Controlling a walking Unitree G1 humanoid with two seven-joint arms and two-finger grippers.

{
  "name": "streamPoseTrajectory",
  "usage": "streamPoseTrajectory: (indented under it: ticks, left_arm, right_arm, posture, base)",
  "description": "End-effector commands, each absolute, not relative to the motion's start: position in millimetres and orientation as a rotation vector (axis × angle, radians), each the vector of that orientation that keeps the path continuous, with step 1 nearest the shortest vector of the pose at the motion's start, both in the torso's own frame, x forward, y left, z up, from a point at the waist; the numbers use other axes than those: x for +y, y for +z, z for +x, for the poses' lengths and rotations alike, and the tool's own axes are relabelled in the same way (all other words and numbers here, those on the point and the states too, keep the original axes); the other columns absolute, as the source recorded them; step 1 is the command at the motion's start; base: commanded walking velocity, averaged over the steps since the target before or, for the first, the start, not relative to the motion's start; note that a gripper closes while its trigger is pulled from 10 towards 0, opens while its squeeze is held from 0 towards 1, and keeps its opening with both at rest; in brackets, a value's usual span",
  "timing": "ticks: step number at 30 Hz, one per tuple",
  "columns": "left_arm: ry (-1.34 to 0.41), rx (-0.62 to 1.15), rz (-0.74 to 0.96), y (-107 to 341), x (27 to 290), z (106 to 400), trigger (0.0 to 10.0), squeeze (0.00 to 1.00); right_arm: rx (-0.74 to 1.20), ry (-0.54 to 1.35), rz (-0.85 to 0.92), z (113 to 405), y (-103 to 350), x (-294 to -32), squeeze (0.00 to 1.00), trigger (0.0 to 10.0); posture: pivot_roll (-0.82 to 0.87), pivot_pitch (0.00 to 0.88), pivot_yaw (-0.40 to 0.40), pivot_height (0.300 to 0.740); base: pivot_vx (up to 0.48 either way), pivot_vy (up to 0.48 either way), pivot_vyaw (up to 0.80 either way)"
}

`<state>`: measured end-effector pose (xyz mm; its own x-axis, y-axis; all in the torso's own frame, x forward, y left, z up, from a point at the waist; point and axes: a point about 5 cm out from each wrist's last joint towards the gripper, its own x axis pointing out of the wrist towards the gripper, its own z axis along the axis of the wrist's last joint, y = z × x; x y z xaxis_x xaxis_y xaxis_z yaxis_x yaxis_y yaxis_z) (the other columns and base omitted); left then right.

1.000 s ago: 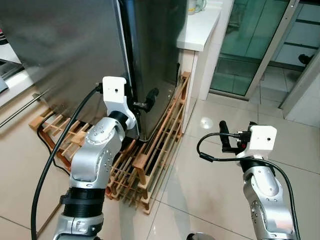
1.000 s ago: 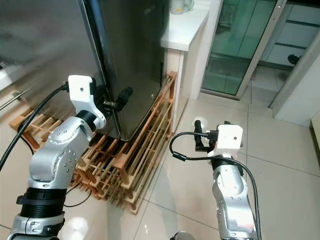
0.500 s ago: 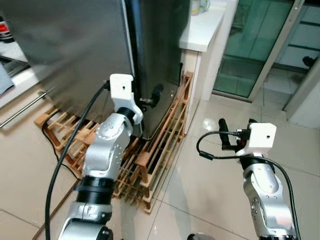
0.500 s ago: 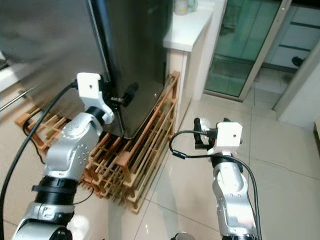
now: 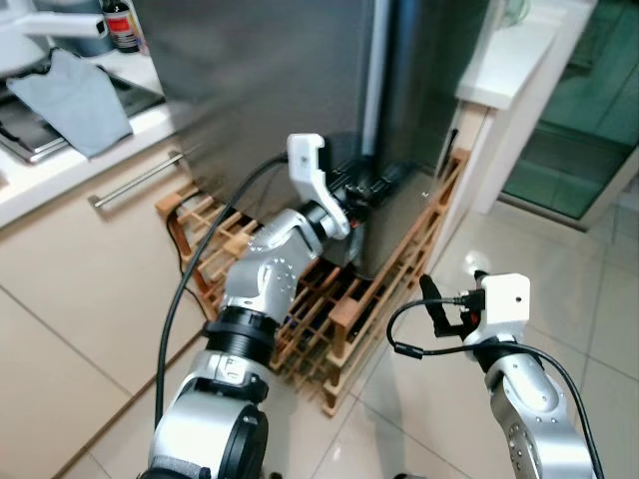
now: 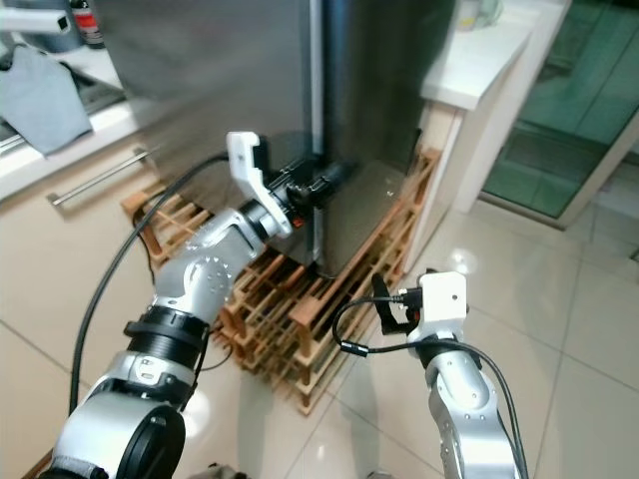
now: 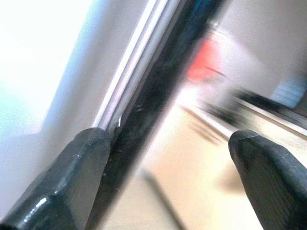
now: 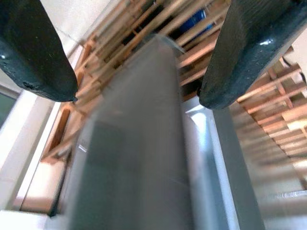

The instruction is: Restocking fridge

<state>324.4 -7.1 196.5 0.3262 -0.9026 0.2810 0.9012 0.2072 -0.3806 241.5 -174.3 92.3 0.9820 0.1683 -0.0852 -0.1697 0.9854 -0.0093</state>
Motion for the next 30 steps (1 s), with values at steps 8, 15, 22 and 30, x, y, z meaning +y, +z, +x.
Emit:
streamPoseTrajectory:
  ticks: [8,15,22,30]
  left_arm:
    - [-1.468,-0.156,-0.634,244.1,-24.4,302.3,10.0,0.00]
    - [-0.905,-0.154,-0.313,203.8,88.3,334.0,10.0,0.00]
    - [-0.473,-0.194,-0.347,195.2,190.7,332.7,10.0,0.00]
    - [-0.688,-0.107,-0.340,182.6,176.2,259.9,10.0,0.00]
  right_arm:
    - [0.115,0.176,-0.014,235.3,89.6,-178.1,0.00,10.0]
    - [0.107,0.181,-0.024,249.1,92.2,-173.4,0.00,10.0]
    - [0.082,0.214,0.000,265.6,100.6,-165.2,0.00,10.0]
    - [0.079,0.196,0.145,295.2,112.4,-163.9,0.00,10.0]
  posture:
    - [-0.24,0.000,0.082,0.740]
    - [-0.12,0.000,0.038,0.740]
    - [-0.05,0.000,0.003,0.740]
    - [0.03,0.000,-0.052,0.740]
  base:
    - [0.000,0.000,0.00]
    - [0.000,0.000,0.00]
    - [0.000,0.000,0.00]
    - [0.000,0.000,0.57]
